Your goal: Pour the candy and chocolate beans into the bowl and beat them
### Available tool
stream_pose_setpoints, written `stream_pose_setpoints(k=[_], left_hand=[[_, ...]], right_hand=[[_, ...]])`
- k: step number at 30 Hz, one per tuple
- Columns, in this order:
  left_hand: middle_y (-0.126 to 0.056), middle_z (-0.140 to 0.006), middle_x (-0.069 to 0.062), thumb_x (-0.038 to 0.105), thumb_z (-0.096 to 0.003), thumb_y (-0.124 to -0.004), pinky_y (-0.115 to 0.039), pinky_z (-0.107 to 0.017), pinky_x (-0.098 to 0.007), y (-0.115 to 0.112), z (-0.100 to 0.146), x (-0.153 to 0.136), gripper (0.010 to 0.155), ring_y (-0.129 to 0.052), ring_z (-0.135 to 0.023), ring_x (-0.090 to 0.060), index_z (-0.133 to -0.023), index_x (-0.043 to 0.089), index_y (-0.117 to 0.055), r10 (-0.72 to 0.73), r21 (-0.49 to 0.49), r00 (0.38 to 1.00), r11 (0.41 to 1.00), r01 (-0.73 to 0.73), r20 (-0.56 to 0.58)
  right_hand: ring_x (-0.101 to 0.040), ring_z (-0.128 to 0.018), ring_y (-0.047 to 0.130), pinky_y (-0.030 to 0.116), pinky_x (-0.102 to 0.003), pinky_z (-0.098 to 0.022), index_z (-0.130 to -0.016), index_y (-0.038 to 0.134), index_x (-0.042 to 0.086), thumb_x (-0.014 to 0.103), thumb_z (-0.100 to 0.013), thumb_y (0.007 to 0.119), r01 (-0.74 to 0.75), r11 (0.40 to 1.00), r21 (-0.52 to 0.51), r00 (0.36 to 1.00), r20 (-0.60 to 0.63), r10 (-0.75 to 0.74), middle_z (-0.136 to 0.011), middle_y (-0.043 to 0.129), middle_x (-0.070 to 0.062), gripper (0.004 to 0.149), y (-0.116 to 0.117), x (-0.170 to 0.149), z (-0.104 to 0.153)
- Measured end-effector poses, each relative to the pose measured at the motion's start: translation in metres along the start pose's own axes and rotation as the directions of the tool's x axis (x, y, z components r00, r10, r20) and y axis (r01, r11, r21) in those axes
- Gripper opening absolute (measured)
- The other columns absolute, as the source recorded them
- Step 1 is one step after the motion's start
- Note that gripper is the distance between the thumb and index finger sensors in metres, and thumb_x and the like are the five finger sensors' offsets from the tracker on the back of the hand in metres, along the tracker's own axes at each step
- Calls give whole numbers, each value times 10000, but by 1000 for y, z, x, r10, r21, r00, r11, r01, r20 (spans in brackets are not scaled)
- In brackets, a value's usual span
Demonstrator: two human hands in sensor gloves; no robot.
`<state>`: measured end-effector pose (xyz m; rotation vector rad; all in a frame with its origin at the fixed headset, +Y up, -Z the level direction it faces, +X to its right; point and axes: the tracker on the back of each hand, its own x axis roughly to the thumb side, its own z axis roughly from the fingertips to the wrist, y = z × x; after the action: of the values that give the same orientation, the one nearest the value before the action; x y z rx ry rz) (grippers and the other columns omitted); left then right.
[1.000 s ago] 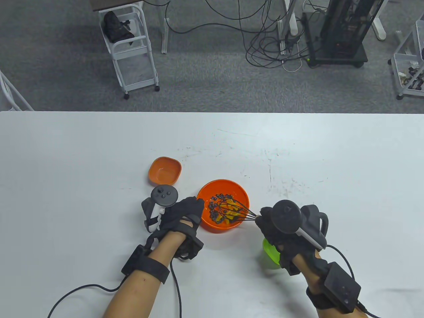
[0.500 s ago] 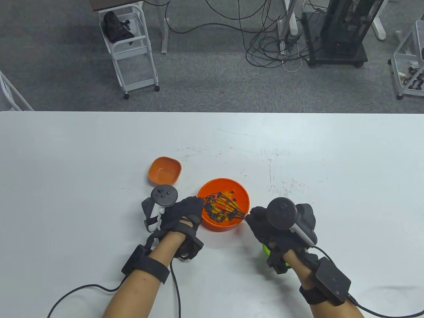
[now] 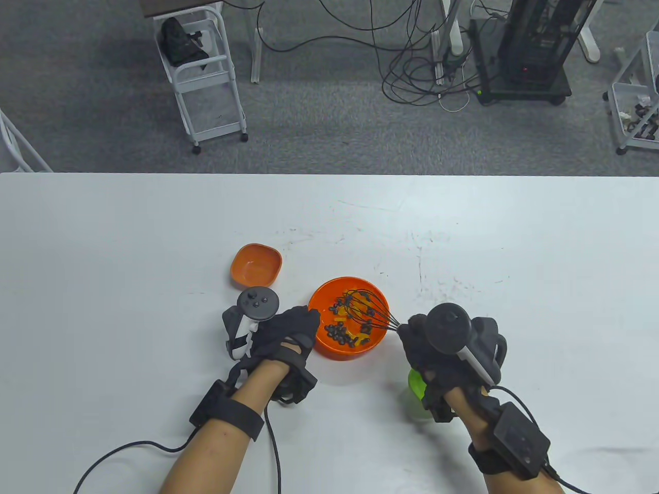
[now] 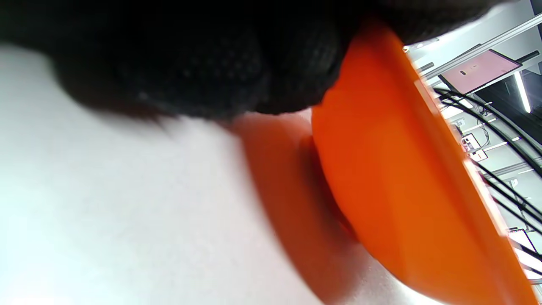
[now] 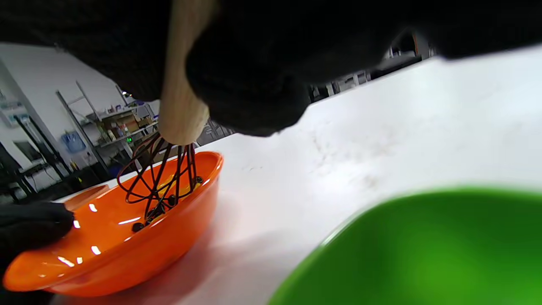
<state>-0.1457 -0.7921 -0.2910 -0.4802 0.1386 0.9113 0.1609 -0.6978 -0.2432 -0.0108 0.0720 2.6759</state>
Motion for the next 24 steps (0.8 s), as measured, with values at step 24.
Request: stream_pose_setpoints(k=[24], left_hand=[[-1001,-464,53,608,-495,-670,-889,-134,-341,-3,-1,2,493,-1002,-255,-199,-669,182,-846,-9,-18,1000,1000,9,7]], right_hand=[[-211,-34,920,896,-414,-37,-777,964,140,508,-443,900,-172,983,-63,984,26,174,-393,1054,-66,501,-23,9,9]])
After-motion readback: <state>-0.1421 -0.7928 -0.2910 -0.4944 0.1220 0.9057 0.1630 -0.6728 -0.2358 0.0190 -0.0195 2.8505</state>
